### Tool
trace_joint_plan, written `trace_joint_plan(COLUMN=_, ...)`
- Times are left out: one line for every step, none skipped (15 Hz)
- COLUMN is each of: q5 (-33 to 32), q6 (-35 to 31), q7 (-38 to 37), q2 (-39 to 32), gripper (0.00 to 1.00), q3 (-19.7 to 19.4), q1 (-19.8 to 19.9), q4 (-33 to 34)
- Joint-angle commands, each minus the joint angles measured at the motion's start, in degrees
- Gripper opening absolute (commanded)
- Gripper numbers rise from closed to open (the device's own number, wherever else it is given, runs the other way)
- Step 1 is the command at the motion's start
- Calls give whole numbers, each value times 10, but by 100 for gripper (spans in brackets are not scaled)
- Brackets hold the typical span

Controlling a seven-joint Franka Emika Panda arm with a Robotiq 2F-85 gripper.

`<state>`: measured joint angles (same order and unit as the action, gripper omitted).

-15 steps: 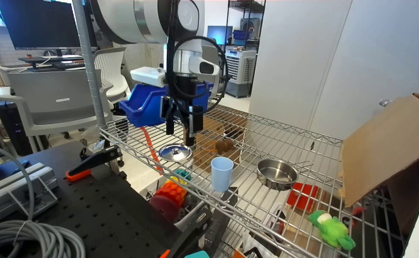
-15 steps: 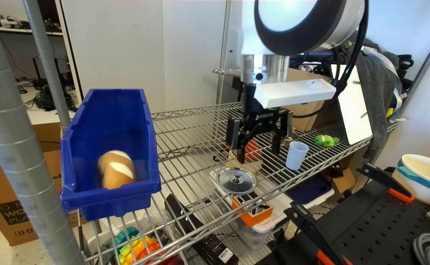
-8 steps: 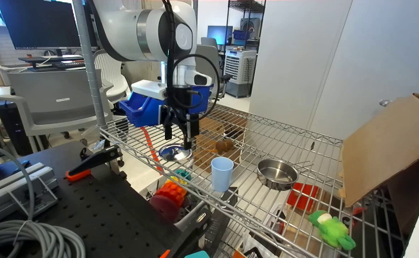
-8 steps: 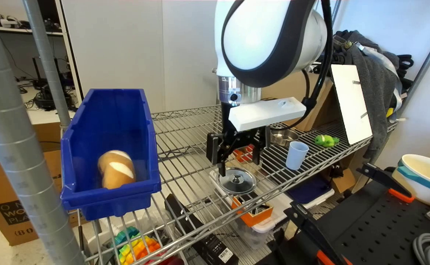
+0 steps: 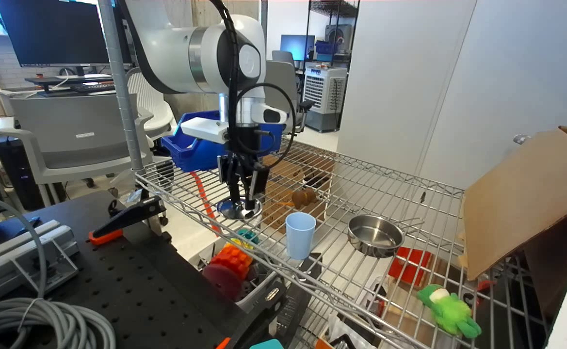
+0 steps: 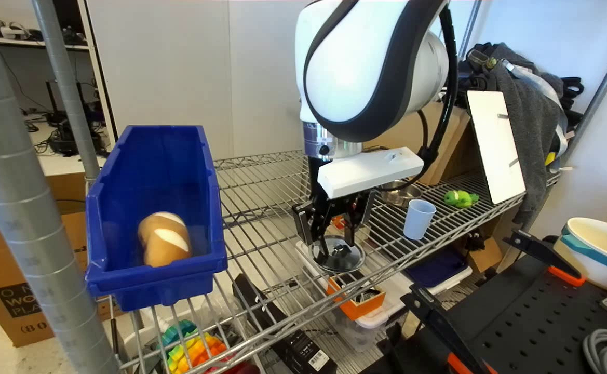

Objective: Put the lid on the pot

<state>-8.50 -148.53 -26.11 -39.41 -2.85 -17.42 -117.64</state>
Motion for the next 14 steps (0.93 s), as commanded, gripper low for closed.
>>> trace_joint_plan(q5=7, q6=-2, q7=-8, q2=-9, gripper=23, q3=-8, q1=-15, q4=11)
trace_joint_plan(q5=7, q6=-3, q7=-9, q2=-8, gripper=16, q3=-8, q1=-17, q4=11)
trace_joint_plan(q5=9, q6=-2, q7=-10, q2=-6, gripper=16, q3=-7, q1=-16, q4=12)
trace_joint_plan(q5=12, q6=1, q7=-12, q2=-5, gripper=13, q3=-6, q1=-14, q4=13)
trace_joint_plan(q5=16, q6=6, q7=-13, q2=-2, gripper=17, q3=-5, q1=-11, q4=16)
trace_joint_plan(q5=18, q6=11, q7=-15, q2=4, gripper=18, q3=-6, q1=-10, q4=15)
trace_joint_plan(q5=20, q6=14, q7=-15, q2=18, gripper=19, q3=-7, q1=-9, q4=9)
trace_joint_plan(q5=28, q6=20, q7=-9, q2=31, gripper=19, q3=-2, q1=-2, q4=4)
trace_joint_plan(q5=39, q6=19, q7=1, q2=56, gripper=17, q3=7, q1=8, q4=-8)
trace_joint_plan(q5=49, q6=22, q7=6, q2=75, gripper=15, q3=12, q1=14, q4=-14)
trace_joint_plan(q5=58, q6=24, q7=9, q2=97, gripper=15, q3=14, q1=18, q4=-21)
trace_joint_plan(q5=62, q6=29, q7=7, q2=116, gripper=18, q3=10, q1=21, q4=-22)
trace_joint_plan(q5=63, q6=35, q7=2, q2=130, gripper=19, q3=3, q1=24, q4=-18)
trace_joint_plan(q5=61, q6=45, q7=-5, q2=139, gripper=13, q3=-5, q1=27, q4=-11)
